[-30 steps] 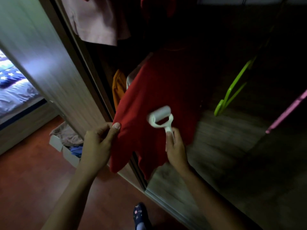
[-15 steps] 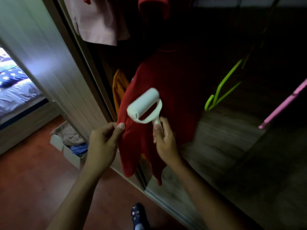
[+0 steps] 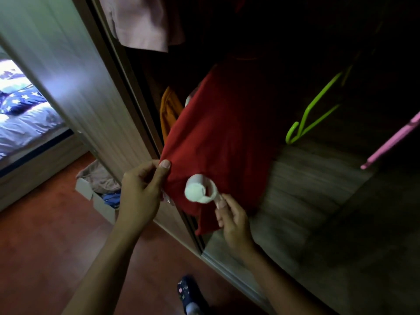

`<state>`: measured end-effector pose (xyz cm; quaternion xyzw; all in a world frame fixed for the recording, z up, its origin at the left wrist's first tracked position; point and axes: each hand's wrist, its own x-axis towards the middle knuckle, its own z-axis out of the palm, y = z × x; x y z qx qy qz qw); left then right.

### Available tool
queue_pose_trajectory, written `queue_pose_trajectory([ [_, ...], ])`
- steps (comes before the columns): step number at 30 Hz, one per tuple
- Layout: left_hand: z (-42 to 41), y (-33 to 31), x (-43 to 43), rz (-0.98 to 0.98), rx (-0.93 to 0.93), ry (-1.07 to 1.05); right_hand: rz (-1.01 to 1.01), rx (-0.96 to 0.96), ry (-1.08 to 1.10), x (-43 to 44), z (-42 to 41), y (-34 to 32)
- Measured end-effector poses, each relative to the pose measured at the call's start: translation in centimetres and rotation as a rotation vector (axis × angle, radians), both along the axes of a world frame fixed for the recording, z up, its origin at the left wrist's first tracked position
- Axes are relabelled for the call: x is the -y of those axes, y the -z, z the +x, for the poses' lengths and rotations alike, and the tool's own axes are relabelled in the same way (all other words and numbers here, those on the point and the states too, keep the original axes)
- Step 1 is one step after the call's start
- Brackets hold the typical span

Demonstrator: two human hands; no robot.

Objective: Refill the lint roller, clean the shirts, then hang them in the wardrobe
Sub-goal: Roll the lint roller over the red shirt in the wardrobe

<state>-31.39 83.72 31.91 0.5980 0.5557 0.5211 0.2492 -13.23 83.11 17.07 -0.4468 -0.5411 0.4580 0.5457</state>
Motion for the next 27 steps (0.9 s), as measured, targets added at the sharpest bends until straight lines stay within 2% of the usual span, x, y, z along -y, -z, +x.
queue_pose_trajectory([
  [3, 0.2, 0.1, -0.1, 0.001, -0.01, 0.02, 0.085, -0.065, 0.053, -1.4, 1.4, -1.9],
  [6, 0.4, -0.1, -0.1, 0.009, -0.015, 0.015, 0.142, -0.056, 0.003, -2.1, 2.3, -2.5],
  [14, 0.5, 0.0, -0.6, -0.013, -0.04, -0.02, 0.17, 0.131, -0.08, -0.6, 4.2, -1.3],
  [20, 1.1, 0.7, -0.2, -0.031, -0.073, 0.007, 0.259, 0.064, 0.182, -2.4, 3.4, -2.5],
  [23, 1.5, 0.7, -0.1, -0.046, -0.053, 0.025, 0.188, 0.048, 0.25, -5.2, 3.0, -3.5],
  [27, 1.9, 0.5, 0.2, -0.036, -0.05, 0.029, 0.04, 0.068, 0.12, -7.5, 2.5, -2.6],
])
